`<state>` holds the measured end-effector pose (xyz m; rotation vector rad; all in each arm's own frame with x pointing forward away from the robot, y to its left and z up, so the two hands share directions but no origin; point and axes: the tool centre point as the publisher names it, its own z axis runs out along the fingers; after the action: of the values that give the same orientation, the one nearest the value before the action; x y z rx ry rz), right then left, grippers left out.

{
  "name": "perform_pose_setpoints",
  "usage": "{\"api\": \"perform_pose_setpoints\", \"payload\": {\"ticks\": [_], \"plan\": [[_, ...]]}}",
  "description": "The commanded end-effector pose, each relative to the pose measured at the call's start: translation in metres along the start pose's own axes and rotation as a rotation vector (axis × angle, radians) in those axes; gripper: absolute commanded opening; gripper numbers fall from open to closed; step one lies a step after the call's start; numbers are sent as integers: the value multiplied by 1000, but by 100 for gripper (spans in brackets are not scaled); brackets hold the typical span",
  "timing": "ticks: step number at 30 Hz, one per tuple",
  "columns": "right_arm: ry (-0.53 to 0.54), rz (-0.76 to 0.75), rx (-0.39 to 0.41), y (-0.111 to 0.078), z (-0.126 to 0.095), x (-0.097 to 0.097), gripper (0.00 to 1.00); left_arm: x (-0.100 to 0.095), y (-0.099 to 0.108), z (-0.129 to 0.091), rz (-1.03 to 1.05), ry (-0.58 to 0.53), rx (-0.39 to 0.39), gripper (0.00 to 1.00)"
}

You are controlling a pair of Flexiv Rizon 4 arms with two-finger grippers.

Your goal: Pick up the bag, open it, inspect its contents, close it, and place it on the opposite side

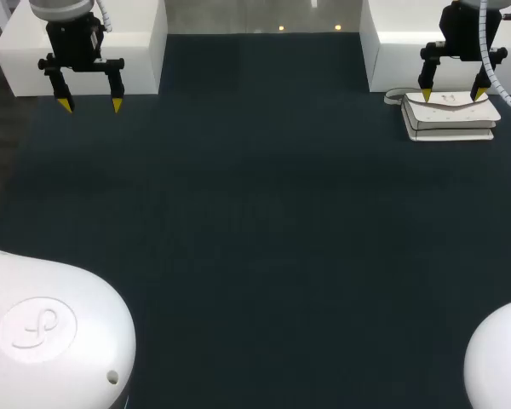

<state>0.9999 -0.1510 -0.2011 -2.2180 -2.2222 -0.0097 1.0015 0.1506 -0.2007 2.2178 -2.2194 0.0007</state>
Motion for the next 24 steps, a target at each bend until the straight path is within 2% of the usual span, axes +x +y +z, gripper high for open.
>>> {"api": "perform_pose_setpoints", "payload": {"ticks": [1,10,19,24], "plan": [[-3,1,2,0,-1,1,100,0,0,-1,0,-2,0,100],[-3,0,2,1,0,0,100,3,-3,1,29,-14,9,100],[-9,-29,10,5,4,-6,100,3,-4,3,124,-6,59,100],[14,-70,-4,9,6,-12,100,6,0,3,271,42,118,100]]}}
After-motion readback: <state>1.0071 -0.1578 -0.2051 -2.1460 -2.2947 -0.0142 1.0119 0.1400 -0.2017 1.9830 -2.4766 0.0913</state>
